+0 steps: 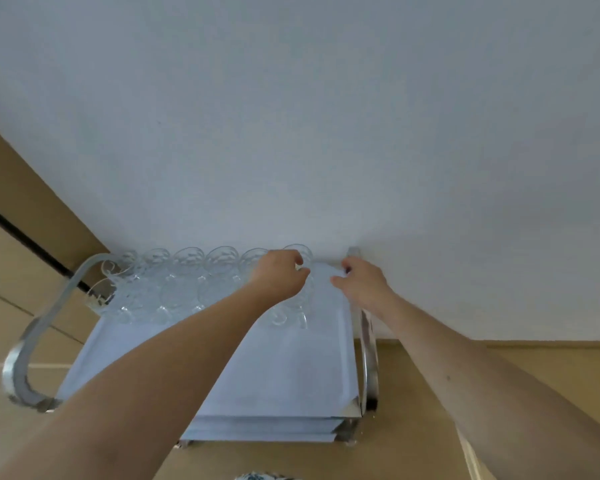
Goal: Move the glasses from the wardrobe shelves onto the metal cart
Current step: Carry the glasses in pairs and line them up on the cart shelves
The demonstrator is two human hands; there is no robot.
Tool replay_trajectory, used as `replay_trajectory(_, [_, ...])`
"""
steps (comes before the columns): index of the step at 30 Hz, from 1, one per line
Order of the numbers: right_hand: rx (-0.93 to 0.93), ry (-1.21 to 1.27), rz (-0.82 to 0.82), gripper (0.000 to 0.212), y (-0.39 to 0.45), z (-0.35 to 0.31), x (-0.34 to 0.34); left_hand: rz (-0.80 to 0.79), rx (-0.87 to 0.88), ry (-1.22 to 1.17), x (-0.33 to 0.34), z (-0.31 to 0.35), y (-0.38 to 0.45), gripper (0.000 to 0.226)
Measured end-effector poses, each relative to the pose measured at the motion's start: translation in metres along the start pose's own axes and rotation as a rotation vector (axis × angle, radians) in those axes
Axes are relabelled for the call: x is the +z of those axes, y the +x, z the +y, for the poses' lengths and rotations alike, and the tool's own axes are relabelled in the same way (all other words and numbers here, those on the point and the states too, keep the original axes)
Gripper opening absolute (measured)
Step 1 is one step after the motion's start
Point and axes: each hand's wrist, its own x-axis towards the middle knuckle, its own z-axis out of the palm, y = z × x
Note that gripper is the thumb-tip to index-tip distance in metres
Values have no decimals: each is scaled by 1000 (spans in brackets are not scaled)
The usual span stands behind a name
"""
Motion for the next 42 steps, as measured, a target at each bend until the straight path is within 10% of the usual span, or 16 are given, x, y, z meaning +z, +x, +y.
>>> replay_trajectory(7, [37,-432,281,56,-80,7,-97,-35,539,164,-31,103,-10,47])
replay_trajectory(22, [585,-354,784,59,-364,166,-209,-116,1305,231,59,368,-182,50])
replay_trajectory(42, [986,-159,875,74,-575,420,-325,-307,1602,434,256,648,-373,65])
